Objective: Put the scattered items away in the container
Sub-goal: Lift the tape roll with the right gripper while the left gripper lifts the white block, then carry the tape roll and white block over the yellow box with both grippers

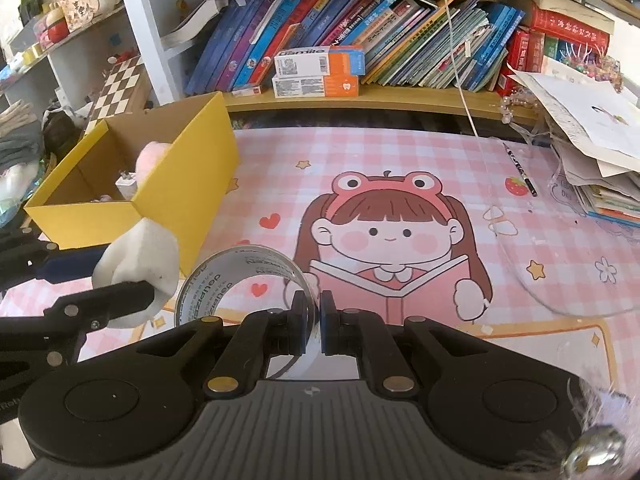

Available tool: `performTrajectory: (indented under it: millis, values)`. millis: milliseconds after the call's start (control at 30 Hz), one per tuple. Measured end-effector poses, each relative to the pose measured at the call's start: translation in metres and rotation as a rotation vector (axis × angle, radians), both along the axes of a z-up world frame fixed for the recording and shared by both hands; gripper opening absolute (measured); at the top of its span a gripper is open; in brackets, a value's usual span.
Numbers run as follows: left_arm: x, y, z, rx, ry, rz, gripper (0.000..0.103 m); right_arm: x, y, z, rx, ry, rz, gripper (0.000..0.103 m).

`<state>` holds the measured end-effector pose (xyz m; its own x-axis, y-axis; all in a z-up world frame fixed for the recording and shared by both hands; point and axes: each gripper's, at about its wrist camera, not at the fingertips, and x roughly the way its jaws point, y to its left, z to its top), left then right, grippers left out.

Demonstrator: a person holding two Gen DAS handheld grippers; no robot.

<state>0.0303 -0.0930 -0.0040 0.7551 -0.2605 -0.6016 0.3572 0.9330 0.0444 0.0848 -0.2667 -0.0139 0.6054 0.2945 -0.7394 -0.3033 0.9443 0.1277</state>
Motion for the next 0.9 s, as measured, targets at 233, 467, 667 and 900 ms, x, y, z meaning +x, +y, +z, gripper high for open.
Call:
performTrajectory:
  millis: [233, 467, 667, 900]
  values:
    - [-0.009, 0.024, 0.005, -0.012, -0.012, -0.016, 0.029, -0.010, 0.023, 0.006, -0.003, -0.011, -0.009, 0.006]
    - [-0.013, 0.046, 0.011, -0.015, -0.023, -0.019, 0.029, -0.014, 0.046, 0.011, -0.012, -0.021, 0.000, 0.006]
    - [-0.017, 0.069, 0.015, -0.012, -0.018, -0.014, 0.029, -0.016, 0.066, 0.016, -0.028, -0.031, 0.024, 0.006]
    - [-0.020, 0.096, 0.022, -0.039, -0.032, 0.029, 0.029, -0.017, 0.087, 0.022, -0.033, -0.049, 0.050, 0.006]
